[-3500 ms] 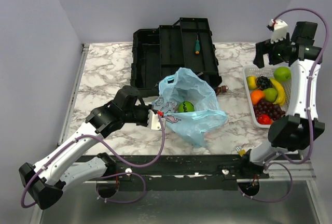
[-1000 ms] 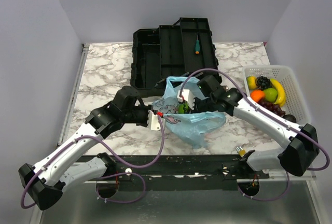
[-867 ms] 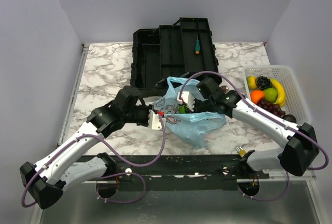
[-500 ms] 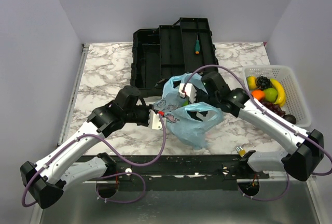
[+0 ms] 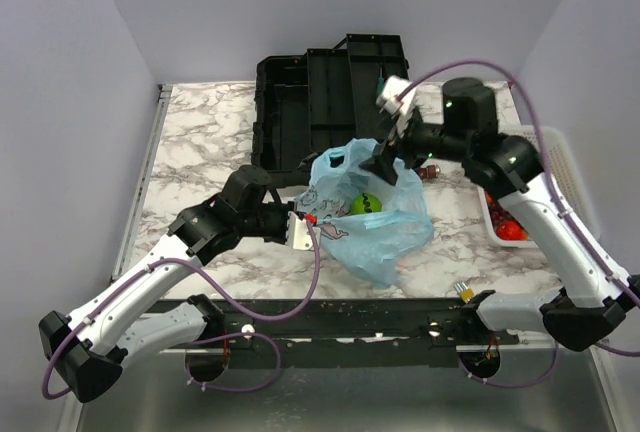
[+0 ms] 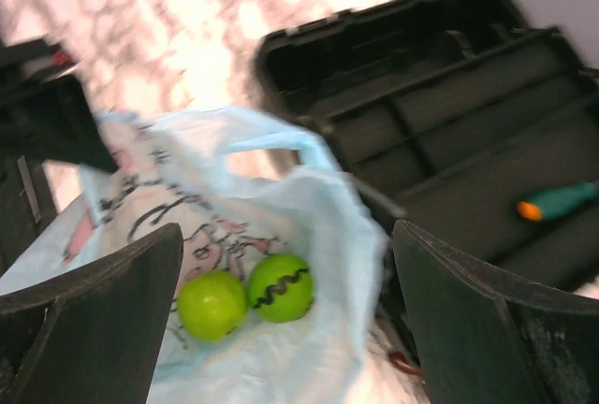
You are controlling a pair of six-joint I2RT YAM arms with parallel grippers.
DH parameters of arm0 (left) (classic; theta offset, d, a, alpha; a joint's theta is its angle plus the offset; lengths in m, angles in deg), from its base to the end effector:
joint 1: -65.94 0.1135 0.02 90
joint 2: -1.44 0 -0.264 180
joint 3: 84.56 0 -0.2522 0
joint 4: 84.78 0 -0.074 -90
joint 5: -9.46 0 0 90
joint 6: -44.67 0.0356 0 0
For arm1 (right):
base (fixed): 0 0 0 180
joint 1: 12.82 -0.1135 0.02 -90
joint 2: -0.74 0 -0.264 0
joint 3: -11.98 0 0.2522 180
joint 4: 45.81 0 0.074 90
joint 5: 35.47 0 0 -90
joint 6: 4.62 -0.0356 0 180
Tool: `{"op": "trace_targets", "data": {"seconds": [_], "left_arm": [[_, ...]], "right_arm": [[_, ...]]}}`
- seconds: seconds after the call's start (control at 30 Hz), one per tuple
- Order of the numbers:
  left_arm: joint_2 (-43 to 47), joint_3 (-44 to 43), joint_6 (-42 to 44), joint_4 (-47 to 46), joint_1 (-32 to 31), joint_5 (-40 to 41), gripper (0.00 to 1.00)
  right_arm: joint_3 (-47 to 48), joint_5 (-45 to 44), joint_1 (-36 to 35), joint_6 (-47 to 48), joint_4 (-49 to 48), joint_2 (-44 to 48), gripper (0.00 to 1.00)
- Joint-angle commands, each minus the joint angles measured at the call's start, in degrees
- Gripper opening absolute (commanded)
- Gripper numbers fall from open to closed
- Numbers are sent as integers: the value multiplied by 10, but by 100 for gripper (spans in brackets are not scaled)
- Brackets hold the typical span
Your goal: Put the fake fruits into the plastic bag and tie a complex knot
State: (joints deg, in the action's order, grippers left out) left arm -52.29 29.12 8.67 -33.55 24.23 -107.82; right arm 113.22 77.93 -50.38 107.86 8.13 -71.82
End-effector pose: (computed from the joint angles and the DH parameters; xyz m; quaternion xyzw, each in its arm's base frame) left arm 0.1328 -0.1402 0.3154 0.7179 0.5119 -0.1662 0.4415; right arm 0.1964 0.1689 0.4409 -0.5078 0.6618 0.2386 0.4973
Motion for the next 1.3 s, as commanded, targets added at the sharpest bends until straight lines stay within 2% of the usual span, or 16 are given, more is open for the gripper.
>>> {"op": "trace_targets", "data": {"seconds": [0.0, 0.2, 0.37, 0.47, 0.67, 0.83, 1.03, 1.27], "left_arm": [[5, -11, 2, 6, 0, -9, 0], [10, -2, 2, 10, -1, -12, 0], [6, 0, 5, 9, 0, -13, 0], [7, 6, 7, 3, 0, -15, 0], [4, 0, 7, 3, 0, -18, 0], [-1, -2, 11, 0, 0, -20, 0], [-2, 2, 8, -5, 0, -22, 0], [-2, 1, 7, -6, -1, -22, 0]], "right_arm": [[81, 17, 115, -51, 44, -27, 95], [111, 80, 378, 4, 122, -61, 96], [80, 69, 546, 115, 183, -100, 96], [66, 32, 601, 168, 211, -141, 96], [2, -76, 645, 239, 206, -186, 96], [-116, -145, 651, 282, 124, -166, 95], [-204, -184, 651, 305, 34, -169, 94], [-215, -195, 651, 295, -7, -218, 91]]}}
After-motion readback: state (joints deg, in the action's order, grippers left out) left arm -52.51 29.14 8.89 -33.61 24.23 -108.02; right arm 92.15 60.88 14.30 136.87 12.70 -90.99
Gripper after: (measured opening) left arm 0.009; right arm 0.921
